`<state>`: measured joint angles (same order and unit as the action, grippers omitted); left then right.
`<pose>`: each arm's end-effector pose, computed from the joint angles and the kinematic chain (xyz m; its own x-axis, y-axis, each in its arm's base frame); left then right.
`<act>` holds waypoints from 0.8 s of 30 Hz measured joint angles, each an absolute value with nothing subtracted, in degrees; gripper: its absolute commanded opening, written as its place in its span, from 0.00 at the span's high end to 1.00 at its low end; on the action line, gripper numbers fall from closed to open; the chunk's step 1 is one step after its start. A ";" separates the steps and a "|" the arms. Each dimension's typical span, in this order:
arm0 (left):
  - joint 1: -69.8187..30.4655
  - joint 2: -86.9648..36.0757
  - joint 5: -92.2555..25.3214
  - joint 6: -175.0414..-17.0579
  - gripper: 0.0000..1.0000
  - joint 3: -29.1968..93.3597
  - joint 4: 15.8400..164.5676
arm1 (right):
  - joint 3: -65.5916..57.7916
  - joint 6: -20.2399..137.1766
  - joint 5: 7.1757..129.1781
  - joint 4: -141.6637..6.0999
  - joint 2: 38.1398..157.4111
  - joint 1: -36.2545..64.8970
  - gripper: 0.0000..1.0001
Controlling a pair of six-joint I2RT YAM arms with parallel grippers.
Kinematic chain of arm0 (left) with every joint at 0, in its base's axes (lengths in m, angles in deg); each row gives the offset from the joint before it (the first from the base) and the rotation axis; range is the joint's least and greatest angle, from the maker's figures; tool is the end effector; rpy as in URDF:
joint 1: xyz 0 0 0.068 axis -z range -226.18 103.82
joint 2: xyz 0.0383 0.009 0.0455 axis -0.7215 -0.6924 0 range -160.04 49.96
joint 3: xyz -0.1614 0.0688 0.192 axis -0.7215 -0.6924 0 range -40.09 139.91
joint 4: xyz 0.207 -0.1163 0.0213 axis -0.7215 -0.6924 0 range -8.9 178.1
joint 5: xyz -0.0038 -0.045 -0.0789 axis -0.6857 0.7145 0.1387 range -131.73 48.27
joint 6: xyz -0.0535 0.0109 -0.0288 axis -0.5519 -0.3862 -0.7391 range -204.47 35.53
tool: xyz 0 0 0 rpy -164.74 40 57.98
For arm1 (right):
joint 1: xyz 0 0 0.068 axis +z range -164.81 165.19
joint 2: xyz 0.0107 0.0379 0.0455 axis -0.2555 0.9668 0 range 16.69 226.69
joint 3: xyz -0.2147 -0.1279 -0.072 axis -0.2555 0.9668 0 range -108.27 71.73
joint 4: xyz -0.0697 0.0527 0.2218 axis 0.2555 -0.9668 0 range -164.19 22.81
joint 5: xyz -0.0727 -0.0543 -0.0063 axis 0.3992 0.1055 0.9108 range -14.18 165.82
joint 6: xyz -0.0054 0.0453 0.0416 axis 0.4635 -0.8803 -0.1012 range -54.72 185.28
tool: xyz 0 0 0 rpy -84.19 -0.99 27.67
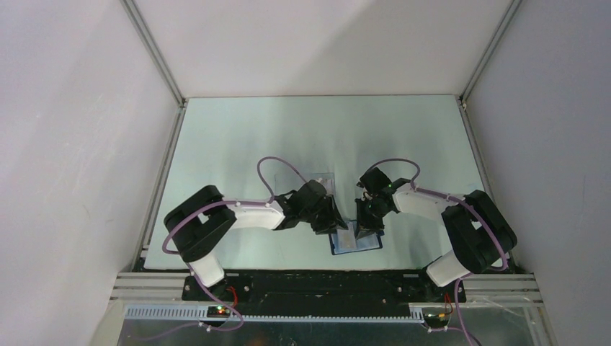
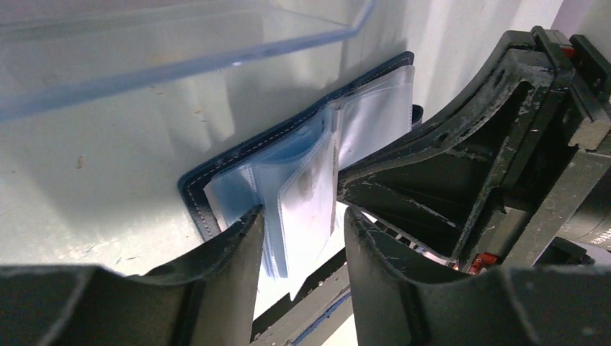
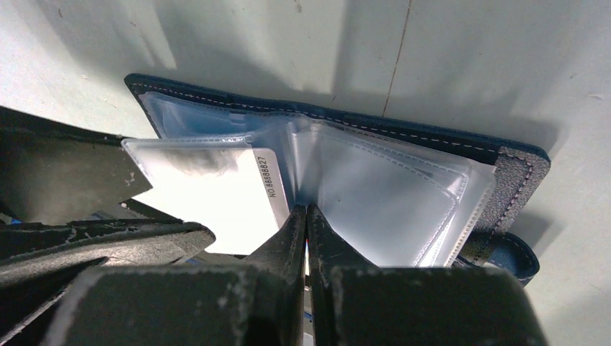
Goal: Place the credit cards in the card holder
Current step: Insert the credit card into the card holder.
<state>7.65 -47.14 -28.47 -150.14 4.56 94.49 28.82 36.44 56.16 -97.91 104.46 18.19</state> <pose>0.1775 -0.2611 0.1384 -0.9766 -0.1670 -0.1354 -0.0249 0.7134 -0.7003 0.1912 0.1428 0.1371 -0.9928 -0.1030 -0.0611 -0.1190 0.9063 0.4055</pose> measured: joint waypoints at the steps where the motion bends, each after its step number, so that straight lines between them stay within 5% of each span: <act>1: 7.73 -47.18 -28.47 -150.01 0.53 4.80 94.34 | 28.82 36.44 56.14 -97.91 104.46 18.19 0.95; 24: 10.62 -50.04 -25.87 -149.83 0.54 13.80 93.97 | 27.03 37.12 59.65 -105.40 96.09 13.58 0.77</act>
